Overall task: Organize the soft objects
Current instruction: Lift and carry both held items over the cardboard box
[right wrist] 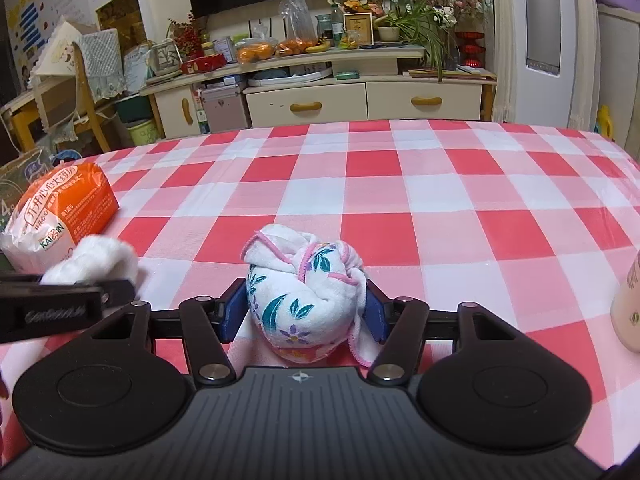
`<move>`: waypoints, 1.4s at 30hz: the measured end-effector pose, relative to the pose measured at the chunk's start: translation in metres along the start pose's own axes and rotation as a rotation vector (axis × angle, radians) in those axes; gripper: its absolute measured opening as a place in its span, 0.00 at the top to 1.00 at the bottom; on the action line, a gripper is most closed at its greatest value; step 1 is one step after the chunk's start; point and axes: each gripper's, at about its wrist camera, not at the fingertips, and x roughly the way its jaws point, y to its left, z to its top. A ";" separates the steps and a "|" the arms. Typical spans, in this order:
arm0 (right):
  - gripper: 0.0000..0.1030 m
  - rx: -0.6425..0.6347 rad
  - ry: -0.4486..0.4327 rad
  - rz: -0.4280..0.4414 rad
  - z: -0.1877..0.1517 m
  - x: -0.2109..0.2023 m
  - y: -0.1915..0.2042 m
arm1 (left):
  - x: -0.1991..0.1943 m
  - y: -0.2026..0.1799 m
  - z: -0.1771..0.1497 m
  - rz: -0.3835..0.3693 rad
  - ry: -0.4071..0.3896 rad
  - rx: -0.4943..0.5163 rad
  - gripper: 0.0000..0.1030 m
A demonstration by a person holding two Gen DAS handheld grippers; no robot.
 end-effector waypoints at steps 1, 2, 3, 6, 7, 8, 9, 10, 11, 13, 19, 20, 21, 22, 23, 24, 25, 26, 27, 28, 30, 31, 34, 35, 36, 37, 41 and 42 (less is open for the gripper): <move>0.29 0.003 0.000 0.001 0.000 -0.001 0.000 | -0.002 0.002 -0.002 -0.004 0.003 -0.001 0.58; 0.29 0.006 -0.001 0.000 -0.001 -0.002 -0.001 | -0.004 0.004 -0.003 -0.008 0.006 -0.005 0.58; 0.29 0.009 -0.001 0.001 -0.002 -0.002 -0.001 | -0.006 0.006 -0.005 -0.013 0.009 -0.011 0.58; 0.29 0.008 -0.005 -0.002 -0.005 -0.005 -0.001 | -0.010 0.009 -0.010 -0.024 0.010 -0.001 0.58; 0.29 0.005 -0.008 -0.005 -0.005 -0.005 0.000 | -0.011 0.010 -0.011 -0.029 0.010 0.000 0.58; 0.29 0.001 -0.010 -0.008 -0.007 -0.006 0.001 | -0.012 0.011 -0.012 -0.035 0.010 0.000 0.58; 0.29 -0.003 -0.011 -0.011 -0.008 -0.007 0.001 | -0.013 0.013 -0.012 -0.042 0.010 0.001 0.58; 0.29 -0.006 -0.012 -0.014 -0.008 -0.008 0.002 | -0.013 0.014 -0.013 -0.050 0.009 0.002 0.58; 0.29 -0.007 -0.014 -0.018 -0.009 -0.009 0.002 | -0.014 0.016 -0.014 -0.056 0.009 0.003 0.58; 0.29 -0.006 -0.015 -0.023 -0.011 -0.012 0.003 | -0.015 0.019 -0.015 -0.070 0.010 -0.003 0.58; 0.29 -0.028 -0.034 -0.062 -0.019 -0.017 0.012 | -0.018 0.024 -0.017 -0.111 0.029 -0.010 0.58; 0.29 -0.029 -0.035 -0.067 -0.021 -0.018 0.014 | -0.019 0.025 -0.017 -0.117 0.033 -0.013 0.58; 0.29 -0.031 -0.037 -0.073 -0.022 -0.019 0.016 | -0.020 0.027 -0.017 -0.123 0.036 -0.018 0.58; 0.29 -0.031 -0.037 -0.076 -0.023 -0.020 0.017 | -0.021 0.028 -0.018 -0.126 0.039 -0.021 0.58; 0.29 -0.026 -0.035 -0.078 -0.024 -0.021 0.018 | -0.022 0.030 -0.018 -0.128 0.040 -0.024 0.58; 0.29 -0.018 -0.033 -0.078 -0.025 -0.022 0.018 | -0.022 0.031 -0.017 -0.130 0.041 -0.025 0.58; 0.30 -0.006 -0.031 -0.077 -0.025 -0.024 0.019 | -0.023 0.033 -0.017 -0.132 0.042 -0.027 0.58; 0.30 0.010 -0.029 -0.074 -0.026 -0.025 0.018 | -0.025 0.035 -0.017 -0.137 0.041 -0.031 0.58; 0.30 0.026 -0.028 -0.070 -0.026 -0.027 0.018 | -0.026 0.037 -0.017 -0.141 0.039 -0.033 0.58; 0.30 0.042 -0.028 -0.067 -0.027 -0.029 0.018 | -0.028 0.038 -0.018 -0.143 0.035 -0.034 0.58; 0.30 0.067 -0.030 -0.061 -0.028 -0.033 0.019 | -0.032 0.041 -0.016 -0.148 0.026 -0.041 0.58; 0.30 0.074 -0.030 -0.060 -0.029 -0.036 0.020 | -0.034 0.043 -0.016 -0.153 0.021 -0.048 0.58; 0.30 0.089 -0.027 -0.064 -0.032 -0.044 0.021 | -0.042 0.047 -0.015 -0.166 -0.001 -0.052 0.58; 0.30 0.095 -0.023 -0.066 -0.033 -0.046 0.022 | -0.045 0.048 -0.014 -0.170 -0.008 -0.050 0.58; 0.30 0.101 -0.019 -0.069 -0.034 -0.046 0.022 | -0.048 0.049 -0.014 -0.174 -0.016 -0.049 0.58; 0.30 0.107 -0.014 -0.073 -0.035 -0.048 0.023 | -0.051 0.050 -0.013 -0.179 -0.024 -0.048 0.58; 0.30 0.118 -0.004 -0.082 -0.037 -0.051 0.029 | -0.064 0.057 -0.008 -0.202 -0.058 -0.052 0.58; 0.30 0.117 -0.005 -0.083 -0.036 -0.052 0.031 | -0.068 0.059 -0.006 -0.206 -0.067 -0.052 0.58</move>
